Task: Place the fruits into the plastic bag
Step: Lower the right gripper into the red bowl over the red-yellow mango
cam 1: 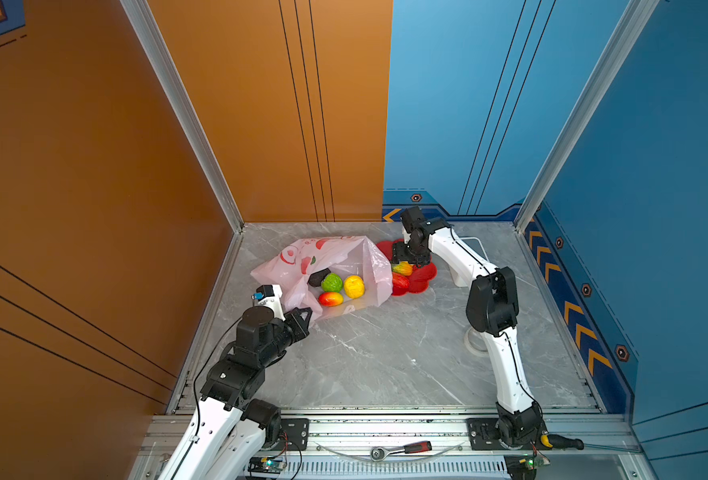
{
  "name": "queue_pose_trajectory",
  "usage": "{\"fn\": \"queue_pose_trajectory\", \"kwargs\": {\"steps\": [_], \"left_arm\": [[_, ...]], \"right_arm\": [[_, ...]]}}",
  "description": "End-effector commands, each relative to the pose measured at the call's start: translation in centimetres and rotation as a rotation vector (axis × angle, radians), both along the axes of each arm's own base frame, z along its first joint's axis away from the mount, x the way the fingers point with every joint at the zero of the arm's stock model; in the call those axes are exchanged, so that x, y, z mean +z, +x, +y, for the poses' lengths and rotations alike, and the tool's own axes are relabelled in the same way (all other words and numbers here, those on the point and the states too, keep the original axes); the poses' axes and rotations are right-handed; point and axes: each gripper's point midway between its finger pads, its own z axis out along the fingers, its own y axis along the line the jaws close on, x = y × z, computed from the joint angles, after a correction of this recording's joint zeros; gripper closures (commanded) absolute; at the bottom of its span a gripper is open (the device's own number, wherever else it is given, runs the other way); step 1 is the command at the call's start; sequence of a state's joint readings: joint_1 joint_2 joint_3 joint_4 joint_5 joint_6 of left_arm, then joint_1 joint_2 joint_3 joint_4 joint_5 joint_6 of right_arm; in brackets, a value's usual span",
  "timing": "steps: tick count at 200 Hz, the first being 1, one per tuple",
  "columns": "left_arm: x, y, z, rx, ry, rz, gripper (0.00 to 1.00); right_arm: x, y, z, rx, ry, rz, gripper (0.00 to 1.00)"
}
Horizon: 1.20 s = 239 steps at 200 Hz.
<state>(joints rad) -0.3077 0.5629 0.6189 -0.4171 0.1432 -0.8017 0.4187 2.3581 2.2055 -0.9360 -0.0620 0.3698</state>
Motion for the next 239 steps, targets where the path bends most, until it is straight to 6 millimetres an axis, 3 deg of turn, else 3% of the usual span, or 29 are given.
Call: {"fn": "queue_pose_trajectory", "kwargs": {"steps": [1,139,239], "left_arm": [[1.3,-0.3,-0.1,-0.024,0.006,-0.023,1.00],[1.1,-0.3,-0.3,-0.038,0.004,0.000,1.00],[0.9,-0.2,-0.2,-0.033,0.014,0.015,1.00]], "right_arm": [[1.4,1.9,-0.6,-0.054,-0.020,-0.077,0.23],[-1.4,5.7,-1.7,-0.082,-0.133,-0.166,0.27],[-4.4,6.1,-2.2,-0.046,-0.206,-0.150,0.27]]}}
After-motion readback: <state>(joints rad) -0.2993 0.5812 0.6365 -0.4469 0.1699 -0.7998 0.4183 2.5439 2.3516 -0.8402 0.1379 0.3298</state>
